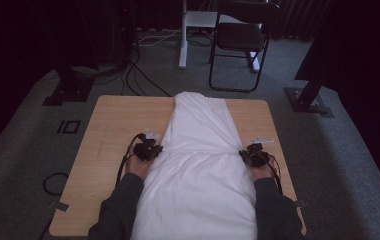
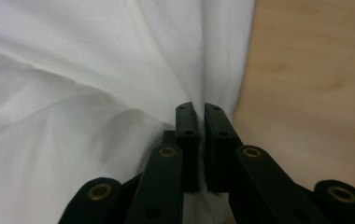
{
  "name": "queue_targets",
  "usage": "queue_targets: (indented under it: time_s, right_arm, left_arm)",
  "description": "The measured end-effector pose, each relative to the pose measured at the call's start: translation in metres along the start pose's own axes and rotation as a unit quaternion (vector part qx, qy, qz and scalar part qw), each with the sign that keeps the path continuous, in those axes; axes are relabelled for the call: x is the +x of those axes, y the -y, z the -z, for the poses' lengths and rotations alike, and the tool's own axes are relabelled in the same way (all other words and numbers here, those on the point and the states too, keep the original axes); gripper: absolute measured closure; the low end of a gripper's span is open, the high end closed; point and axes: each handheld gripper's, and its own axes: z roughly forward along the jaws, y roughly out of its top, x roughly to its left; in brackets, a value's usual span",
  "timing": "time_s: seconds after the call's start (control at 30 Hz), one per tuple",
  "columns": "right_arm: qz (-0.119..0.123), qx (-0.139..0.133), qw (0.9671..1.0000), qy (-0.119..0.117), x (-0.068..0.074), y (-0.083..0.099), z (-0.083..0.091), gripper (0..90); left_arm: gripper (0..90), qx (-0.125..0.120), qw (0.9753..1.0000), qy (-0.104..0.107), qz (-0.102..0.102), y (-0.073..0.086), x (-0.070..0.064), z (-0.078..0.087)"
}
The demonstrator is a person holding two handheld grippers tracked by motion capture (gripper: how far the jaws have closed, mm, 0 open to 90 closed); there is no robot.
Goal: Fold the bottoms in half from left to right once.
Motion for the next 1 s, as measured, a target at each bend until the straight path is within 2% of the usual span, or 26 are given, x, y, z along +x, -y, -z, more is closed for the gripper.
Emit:
queue_targets:
  time_s: [0.13,0.23,0.3,0.37,0.4,0.43,0.47,0.5,0.53,0.57,0.6,0.63,0.67,0.7,0.73,0.77,0.8,0.83,0.87,0.9,0.93,1.0]
  right_arm:
    - [0.013,0.001,0.9994,-0.032,0.02,0.026,0.022,85.5]
    - [0.021,0.003,0.9987,-0.046,0.032,0.046,0.04,85.5]
    - [0.017,0.002,0.9985,-0.052,0.038,0.059,0.05,85.6]
    - [0.017,0.002,0.9984,-0.054,0.04,0.062,0.053,85.6]
    - [0.017,0.008,0.9982,-0.057,0.041,0.065,0.057,85.4]
    - [0.031,0.025,0.9979,-0.052,0.044,0.064,0.064,67.6]
    - [0.031,0.025,0.9979,-0.052,0.044,0.064,0.064,67.6]
    - [0.04,0.005,0.9983,-0.042,0.044,0.054,0.068,52.7]
    - [0.04,0.005,0.9983,-0.042,0.044,0.054,0.068,52.7]
    - [0.04,-0.024,0.998,-0.042,0.042,0.039,0.07,48.0]
    - [0.04,-0.024,0.998,-0.042,0.042,0.039,0.07,48.0]
    - [0.054,-0.043,0.9966,-0.046,0.04,0.019,0.063,47.9]
    - [0.054,-0.043,0.9966,-0.046,0.04,0.019,0.063,47.9]
    - [0.058,-0.045,0.9957,-0.057,0.038,0.0,0.047,51.6]
    - [0.058,-0.045,0.9957,-0.057,0.038,0.0,0.047,51.6]
    - [0.056,-0.043,0.995,-0.071,0.037,-0.018,0.027,62.8]
    - [0.056,-0.043,0.995,-0.071,0.037,-0.018,0.027,62.8]
    - [0.06,-0.038,0.9941,-0.083,0.038,-0.033,0.007,65.3]
    - [0.06,-0.038,0.9941,-0.083,0.038,-0.033,0.007,65.3]
    - [0.068,-0.031,0.9943,-0.076,0.041,-0.046,-0.012,61.1]
    - [0.068,-0.031,0.9943,-0.076,0.041,-0.046,-0.012,61.1]
    - [0.065,-0.023,0.9952,-0.07,0.044,-0.056,-0.031,54.8]
  left_arm:
    - [87.5,0.0,0.9998,0.011,-0.015,0.027,-0.007,0.026]
    - [87.2,-0.004,0.9995,0.019,-0.023,0.048,-0.019,0.047]
    - [86.9,-0.006,0.9993,0.021,-0.031,0.058,-0.027,0.053]
    - [85.1,-0.003,0.9991,0.022,-0.037,0.062,-0.031,0.055]
    - [85.1,-0.007,0.9986,0.023,-0.046,0.067,-0.037,0.058]
    - [72.2,-0.011,0.9986,0.023,-0.046,0.067,-0.038,0.059]
    - [66.5,-0.011,0.9986,0.023,-0.046,0.067,-0.038,0.059]
    - [60.6,-0.03,0.9987,0.023,-0.035,0.065,-0.036,0.062]
    - [59.5,-0.03,0.9987,0.023,-0.035,0.065,-0.036,0.062]
    - [57.8,-0.047,0.9982,0.031,-0.02,0.063,-0.031,0.062]
    - [57.6,-0.047,0.9982,0.031,-0.02,0.063,-0.031,0.062]
    - [57.6,-0.048,0.9983,0.031,-0.012,0.062,-0.03,0.061]
    - [57.6,-0.045,0.9985,0.03,-0.012,0.062,-0.029,0.059]
    - [57.3,-0.037,0.9988,0.029,-0.013,0.063,-0.029,0.056]
    - [57.2,-0.037,0.9988,0.029,-0.013,0.063,-0.029,0.056]
    - [57.3,-0.035,0.9989,0.028,-0.016,0.063,-0.03,0.054]
    - [57.3,-0.033,0.9989,0.028,-0.015,0.063,-0.03,0.053]
    - [57.9,-0.035,0.9988,0.029,-0.015,0.063,-0.03,0.053]
    - [57.9,-0.035,0.9988,0.029,-0.015,0.063,-0.03,0.053]
    - [57.9,-0.034,0.9989,0.031,-0.015,0.063,-0.029,0.052]
    - [57.8,-0.034,0.9989,0.031,-0.015,0.063,-0.029,0.052]
    - [57.8,-0.03,0.999,0.031,-0.014,0.064,-0.029,0.049]
